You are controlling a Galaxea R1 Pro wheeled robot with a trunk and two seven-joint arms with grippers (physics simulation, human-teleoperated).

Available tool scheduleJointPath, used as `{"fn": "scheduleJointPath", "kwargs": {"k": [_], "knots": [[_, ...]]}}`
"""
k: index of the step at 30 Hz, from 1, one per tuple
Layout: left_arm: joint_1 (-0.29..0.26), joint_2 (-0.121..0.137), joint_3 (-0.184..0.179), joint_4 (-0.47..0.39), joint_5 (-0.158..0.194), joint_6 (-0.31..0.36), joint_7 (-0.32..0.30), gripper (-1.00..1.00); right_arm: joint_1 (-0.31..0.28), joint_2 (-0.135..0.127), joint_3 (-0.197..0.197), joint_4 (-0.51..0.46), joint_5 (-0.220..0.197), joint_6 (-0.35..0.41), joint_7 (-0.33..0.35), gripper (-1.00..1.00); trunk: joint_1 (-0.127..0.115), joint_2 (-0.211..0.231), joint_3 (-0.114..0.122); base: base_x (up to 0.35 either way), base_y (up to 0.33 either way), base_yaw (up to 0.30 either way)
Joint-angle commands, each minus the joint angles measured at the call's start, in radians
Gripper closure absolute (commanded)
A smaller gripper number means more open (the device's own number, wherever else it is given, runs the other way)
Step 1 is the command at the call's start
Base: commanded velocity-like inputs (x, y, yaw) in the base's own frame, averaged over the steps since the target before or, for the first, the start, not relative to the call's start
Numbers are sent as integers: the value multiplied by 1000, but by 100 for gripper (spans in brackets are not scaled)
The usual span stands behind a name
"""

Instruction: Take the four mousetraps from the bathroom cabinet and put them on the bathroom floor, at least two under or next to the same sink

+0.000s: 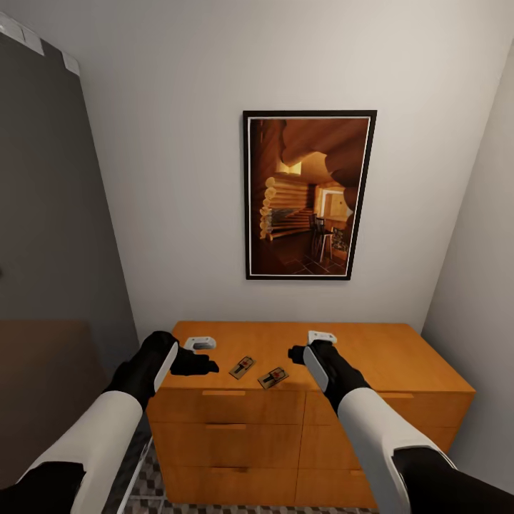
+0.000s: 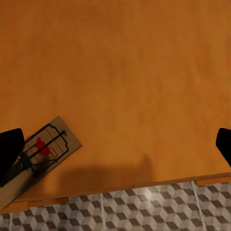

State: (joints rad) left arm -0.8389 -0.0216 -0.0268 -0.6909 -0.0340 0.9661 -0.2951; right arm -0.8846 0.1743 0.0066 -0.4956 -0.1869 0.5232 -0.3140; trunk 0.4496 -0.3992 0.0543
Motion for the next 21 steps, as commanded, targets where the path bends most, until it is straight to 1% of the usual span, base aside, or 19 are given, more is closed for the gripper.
{"fn": "scheduleJointPath", "kwargs": {"k": [1,3,5,8,9,13,16,21], "knots": [[0,0,-1,1,-4,3,-4,-100,0,0,4,2,-11,-1,-8,-100,0,-1,-1,0,0,0],[0,0,-1,4,-5,3,-4,-100,0,0,17,8,-9,-5,-7,-100,0,-1,-1,0,0,0],[0,0,-1,6,-5,2,-4,-100,0,0,40,11,-4,-8,-5,-100,0,-1,-1,0,0,0],[0,0,-1,9,-6,2,-4,-100,0,0,94,14,6,-8,1,-100,0,-1,-1,0,0,0],[0,0,-1,10,-6,2,-4,-100,0,0,132,15,11,-7,6,-100,0,-1,-1,0,0,0],[0,0,-1,11,-6,2,-4,-100,-1,0,189,16,13,-3,14,-100,0,-1,-1,0,0,0],[0,0,-1,11,-6,2,-4,-100,-1,0,203,17,11,-2,16,-100,0,-1,-1,0,0,0],[0,0,-1,11,-5,2,-4,-100,-1,0,213,17,5,0,17,-100,0,-1,-1,0,0,0]]}}
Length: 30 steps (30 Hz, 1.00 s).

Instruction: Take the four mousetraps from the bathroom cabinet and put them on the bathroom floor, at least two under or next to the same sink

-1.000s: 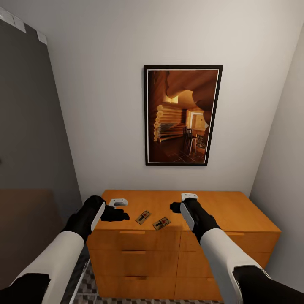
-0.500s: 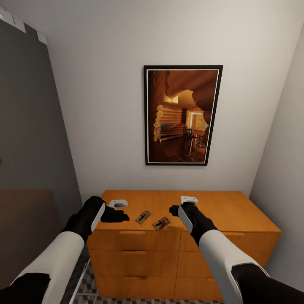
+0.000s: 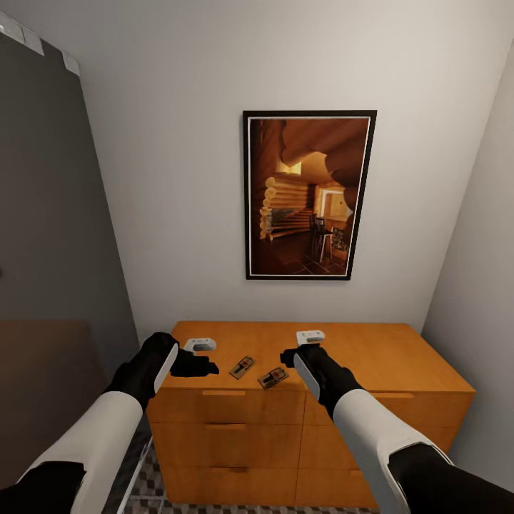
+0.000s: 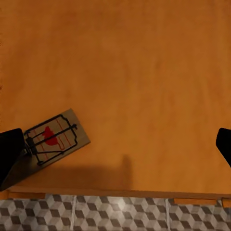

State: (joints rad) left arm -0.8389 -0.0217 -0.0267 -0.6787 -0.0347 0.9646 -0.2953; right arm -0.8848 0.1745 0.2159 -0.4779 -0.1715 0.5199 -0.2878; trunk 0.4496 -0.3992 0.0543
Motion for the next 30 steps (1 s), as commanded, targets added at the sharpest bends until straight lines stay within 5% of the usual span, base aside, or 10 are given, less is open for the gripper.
{"fn": "scheduleJointPath", "kwargs": {"k": [1,10,20,30], "knots": [[0,0,-1,-1,-4,3,-4,-100,0,0,4,-1,-10,3,-9,-100,0,-1,-1,0,0,0],[0,-1,-1,-4,-9,3,-4,-100,0,0,-14,-1,-29,-1,-11,-100,0,-1,-1,0,0,0],[0,-1,-4,-10,-12,-37,-4,-100,0,0,-70,-1,-156,-18,-22,-100,0,-1,-1,0,0,0],[0,-7,-8,-23,-12,-41,-1,-100,0,0,-70,-1,-163,-21,-29,-100,0,-1,-1,0,0,0]]}}
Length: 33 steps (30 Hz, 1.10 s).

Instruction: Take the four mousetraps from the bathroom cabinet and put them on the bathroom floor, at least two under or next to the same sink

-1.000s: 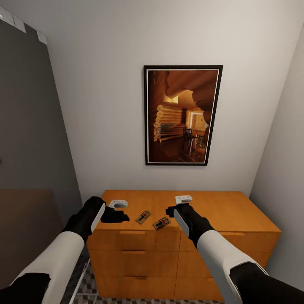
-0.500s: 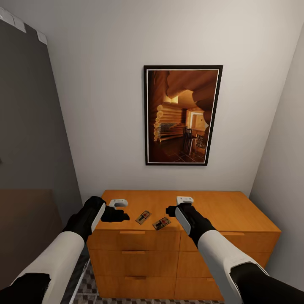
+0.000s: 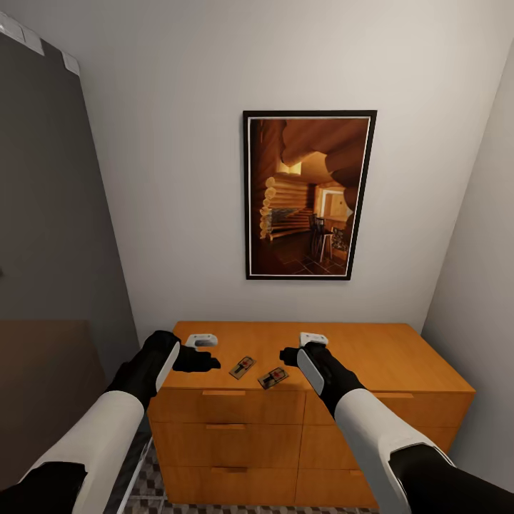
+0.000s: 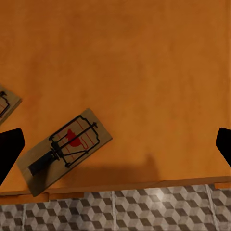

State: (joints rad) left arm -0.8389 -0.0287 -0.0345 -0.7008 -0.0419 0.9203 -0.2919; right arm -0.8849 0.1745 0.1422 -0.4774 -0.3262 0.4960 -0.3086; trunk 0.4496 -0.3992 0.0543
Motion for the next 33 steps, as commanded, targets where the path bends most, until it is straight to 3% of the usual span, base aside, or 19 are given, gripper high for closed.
{"fn": "scheduleJointPath", "kwargs": {"k": [1,19,33], "knots": [[0,0,-1,-1,-5,3,-4,-100,0,0,4,-1,-7,3,-11,-100,0,-1,-1,0,0,0],[0,0,-1,-3,-4,4,-4,-100,0,0,15,-16,25,9,-11,-100,0,-1,-1,0,0,-7],[0,0,-1,-3,-4,3,-3,-100,0,0,14,-17,48,9,-24,-100,0,-1,-1,0,0,-227]]}}
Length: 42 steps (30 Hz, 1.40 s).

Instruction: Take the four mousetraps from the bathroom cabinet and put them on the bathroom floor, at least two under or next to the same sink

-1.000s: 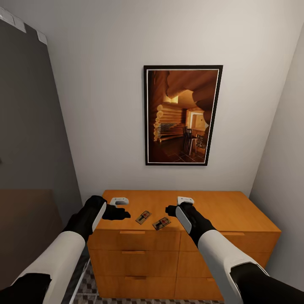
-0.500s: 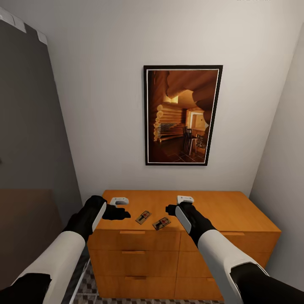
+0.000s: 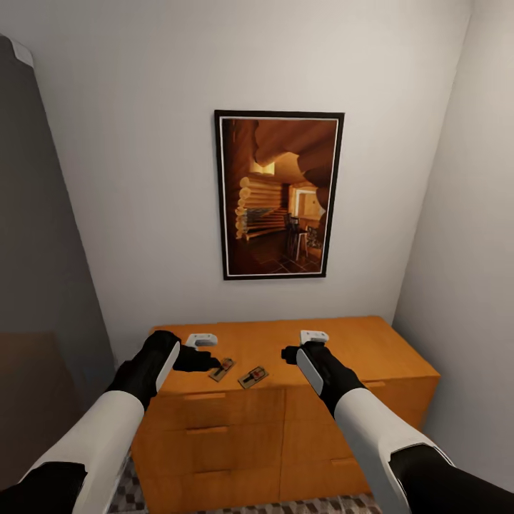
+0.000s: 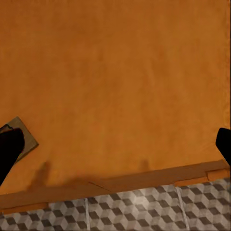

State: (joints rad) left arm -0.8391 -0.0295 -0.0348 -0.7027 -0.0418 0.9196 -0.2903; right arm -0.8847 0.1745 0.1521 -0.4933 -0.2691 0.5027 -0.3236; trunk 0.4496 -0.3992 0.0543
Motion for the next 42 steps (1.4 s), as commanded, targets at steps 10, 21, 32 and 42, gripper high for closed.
{"fn": "scheduleJointPath", "kwargs": {"k": [10,21,32,42], "knots": [[0,1,0,2,-5,4,-5,-100,0,0,4,-1,-9,2,-12,-100,0,-1,-1,0,0,-140],[0,2,0,5,-4,4,-6,-100,0,0,4,-1,-9,1,-10,-100,0,-1,-1,0,150,-15],[0,2,0,5,-4,3,-6,-100,0,0,3,-1,-10,-1,-9,-100,0,-1,-1,0,284,-1],[0,1,0,2,-4,1,-6,-100,0,0,1,-1,-10,-5,-5,-100,0,-1,-1,0,61,0]]}}
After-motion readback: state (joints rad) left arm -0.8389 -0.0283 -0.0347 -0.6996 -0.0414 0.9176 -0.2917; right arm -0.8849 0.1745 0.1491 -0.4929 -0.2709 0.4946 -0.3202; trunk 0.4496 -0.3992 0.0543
